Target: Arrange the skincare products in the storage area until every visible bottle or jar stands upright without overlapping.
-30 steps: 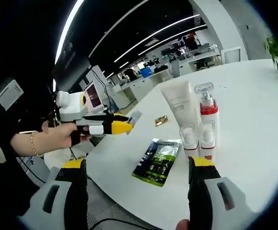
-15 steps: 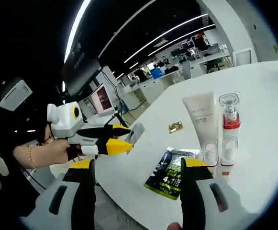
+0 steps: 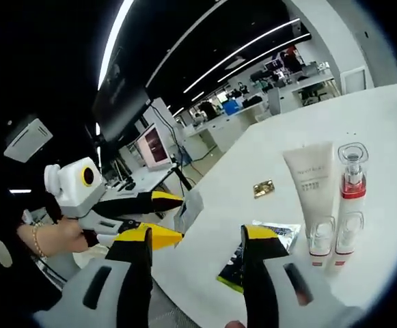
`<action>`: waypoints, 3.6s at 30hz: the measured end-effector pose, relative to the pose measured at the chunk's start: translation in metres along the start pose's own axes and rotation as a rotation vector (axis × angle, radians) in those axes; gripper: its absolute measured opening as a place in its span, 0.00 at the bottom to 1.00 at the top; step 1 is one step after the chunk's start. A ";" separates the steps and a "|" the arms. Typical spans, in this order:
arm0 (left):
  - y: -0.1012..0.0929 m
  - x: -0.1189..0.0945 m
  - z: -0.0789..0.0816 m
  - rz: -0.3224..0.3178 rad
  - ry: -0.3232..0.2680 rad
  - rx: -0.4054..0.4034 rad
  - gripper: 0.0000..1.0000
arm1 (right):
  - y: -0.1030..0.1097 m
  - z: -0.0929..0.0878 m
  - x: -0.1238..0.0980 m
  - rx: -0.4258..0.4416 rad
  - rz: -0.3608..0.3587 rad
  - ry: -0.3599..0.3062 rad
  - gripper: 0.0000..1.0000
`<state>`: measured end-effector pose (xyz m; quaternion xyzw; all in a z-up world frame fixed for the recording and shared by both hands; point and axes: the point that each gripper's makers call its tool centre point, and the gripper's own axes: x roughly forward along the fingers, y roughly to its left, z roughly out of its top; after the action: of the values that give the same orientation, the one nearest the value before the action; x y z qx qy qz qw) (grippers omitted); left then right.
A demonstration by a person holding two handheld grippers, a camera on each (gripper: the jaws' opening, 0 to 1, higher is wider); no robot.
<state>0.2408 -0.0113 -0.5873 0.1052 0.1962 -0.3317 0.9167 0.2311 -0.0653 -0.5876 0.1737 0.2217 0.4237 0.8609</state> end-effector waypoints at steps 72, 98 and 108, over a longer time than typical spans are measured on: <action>-0.002 -0.047 -0.023 -0.156 -0.098 -0.604 0.02 | 0.035 0.012 0.018 0.029 0.114 -0.020 0.01; 0.021 -0.050 -0.099 -0.049 0.077 -0.742 0.00 | 0.021 -0.050 0.075 -0.282 -0.056 0.192 0.01; 0.032 -0.035 -0.132 -0.043 0.150 -0.739 0.00 | 0.000 -0.083 0.102 -0.319 -0.084 0.252 0.01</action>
<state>0.1985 0.0753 -0.6891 -0.2129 0.3714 -0.2490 0.8688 0.2427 0.0262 -0.6816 -0.0287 0.2649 0.4357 0.8598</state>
